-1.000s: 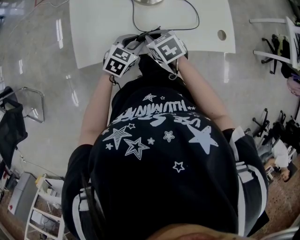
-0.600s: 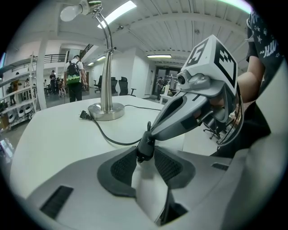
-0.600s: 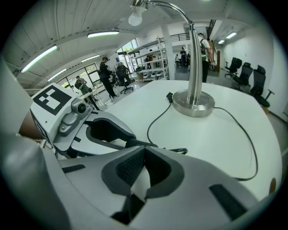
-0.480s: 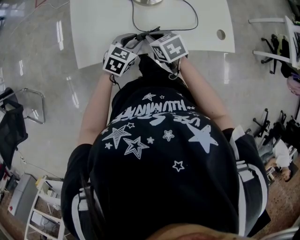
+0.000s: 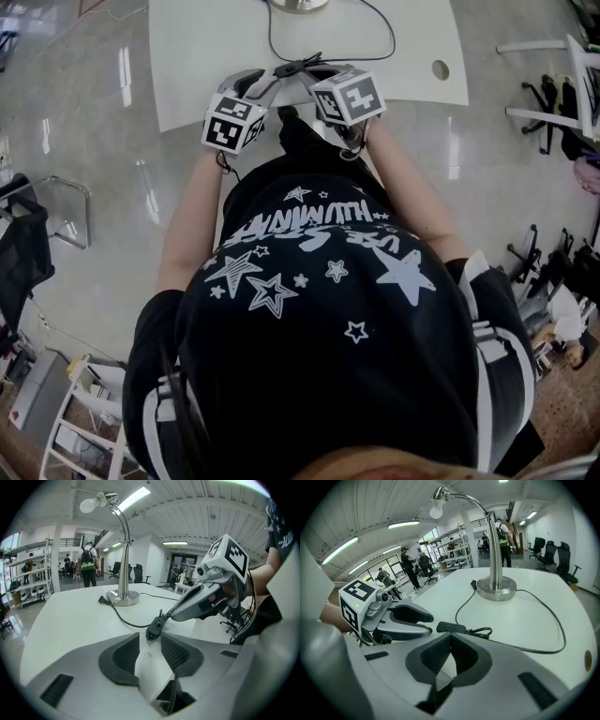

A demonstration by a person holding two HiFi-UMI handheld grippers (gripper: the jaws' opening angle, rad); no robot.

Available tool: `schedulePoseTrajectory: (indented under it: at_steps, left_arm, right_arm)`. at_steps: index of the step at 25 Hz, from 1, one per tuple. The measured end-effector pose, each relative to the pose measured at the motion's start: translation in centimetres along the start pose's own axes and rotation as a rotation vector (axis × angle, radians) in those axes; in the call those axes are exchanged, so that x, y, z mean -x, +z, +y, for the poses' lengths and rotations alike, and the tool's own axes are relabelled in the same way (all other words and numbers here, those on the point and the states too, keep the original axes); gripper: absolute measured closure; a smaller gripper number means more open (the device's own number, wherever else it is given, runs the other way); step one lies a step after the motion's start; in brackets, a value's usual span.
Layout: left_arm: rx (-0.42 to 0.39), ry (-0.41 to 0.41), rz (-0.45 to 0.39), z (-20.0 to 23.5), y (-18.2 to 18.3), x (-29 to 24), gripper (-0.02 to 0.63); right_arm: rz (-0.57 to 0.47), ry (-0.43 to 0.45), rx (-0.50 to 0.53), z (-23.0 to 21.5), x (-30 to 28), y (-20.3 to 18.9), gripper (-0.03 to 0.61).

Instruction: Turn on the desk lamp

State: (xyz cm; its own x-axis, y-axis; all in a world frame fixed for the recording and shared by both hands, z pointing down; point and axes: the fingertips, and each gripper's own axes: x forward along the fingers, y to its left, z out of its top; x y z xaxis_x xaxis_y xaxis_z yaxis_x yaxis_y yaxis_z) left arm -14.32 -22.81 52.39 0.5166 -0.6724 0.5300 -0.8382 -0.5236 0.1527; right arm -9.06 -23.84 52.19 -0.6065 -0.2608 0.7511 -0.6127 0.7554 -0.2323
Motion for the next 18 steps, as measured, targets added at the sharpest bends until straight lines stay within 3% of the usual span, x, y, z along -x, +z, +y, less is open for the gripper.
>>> schedulePoseTrajectory:
  at_steps: [18]
  left_arm:
    - [0.143,0.065,-0.146,-3.3,-0.7,6.8,0.479]
  right_arm:
    - [-0.136,-0.033,-0.137,1.3,5.6,-4.8,0.574]
